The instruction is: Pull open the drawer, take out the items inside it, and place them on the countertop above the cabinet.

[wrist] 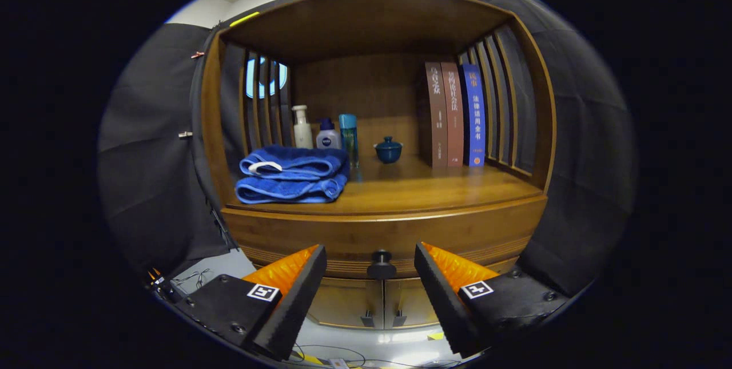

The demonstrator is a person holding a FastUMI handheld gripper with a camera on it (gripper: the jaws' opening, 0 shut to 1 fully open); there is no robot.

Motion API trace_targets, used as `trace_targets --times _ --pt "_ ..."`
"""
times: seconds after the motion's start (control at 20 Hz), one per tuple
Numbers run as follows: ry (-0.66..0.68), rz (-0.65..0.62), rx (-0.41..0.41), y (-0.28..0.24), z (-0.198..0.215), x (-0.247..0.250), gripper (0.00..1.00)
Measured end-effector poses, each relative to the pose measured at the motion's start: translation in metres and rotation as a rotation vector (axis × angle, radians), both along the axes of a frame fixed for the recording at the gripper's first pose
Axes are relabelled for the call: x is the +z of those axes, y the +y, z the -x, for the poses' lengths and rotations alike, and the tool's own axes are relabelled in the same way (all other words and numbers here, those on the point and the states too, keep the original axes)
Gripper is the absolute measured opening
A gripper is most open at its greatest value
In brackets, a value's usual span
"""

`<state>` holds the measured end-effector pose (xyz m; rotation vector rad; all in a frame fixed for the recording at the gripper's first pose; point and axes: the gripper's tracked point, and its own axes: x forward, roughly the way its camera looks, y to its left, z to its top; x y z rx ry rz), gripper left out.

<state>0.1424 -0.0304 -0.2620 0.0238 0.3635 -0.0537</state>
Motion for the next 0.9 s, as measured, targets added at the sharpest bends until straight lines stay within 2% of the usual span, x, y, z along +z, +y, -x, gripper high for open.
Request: trace_targets --times 0.15,0.25,0.5,0.6,0.65,0.7,0.85,0.9 --pt "0.035 0.003 -0.01 -0.007 -0.015 -0.034 0.99" --pt "0.049 -0.002 -0.015 -0.01 -0.027 -0.052 0.88" --pt "0.083 0.005 -0.043 -0.02 -0.04 -0.081 0.86" --pt "0.102 0.011 -0.057 -0.027 -0.042 -0.089 0.8" --pt "0.111 -0.003 -0.044 -0.024 -0.049 -0.1 0.79" --pt "0.108 -0.011 -0.03 -0.02 -0.046 -0.094 0.66" --pt "0.109 0.044 -0.03 -0.022 -0.047 -0.096 0.49" --pt "0.114 0.042 -0.03 -0.02 -0.045 -0.094 0.47"
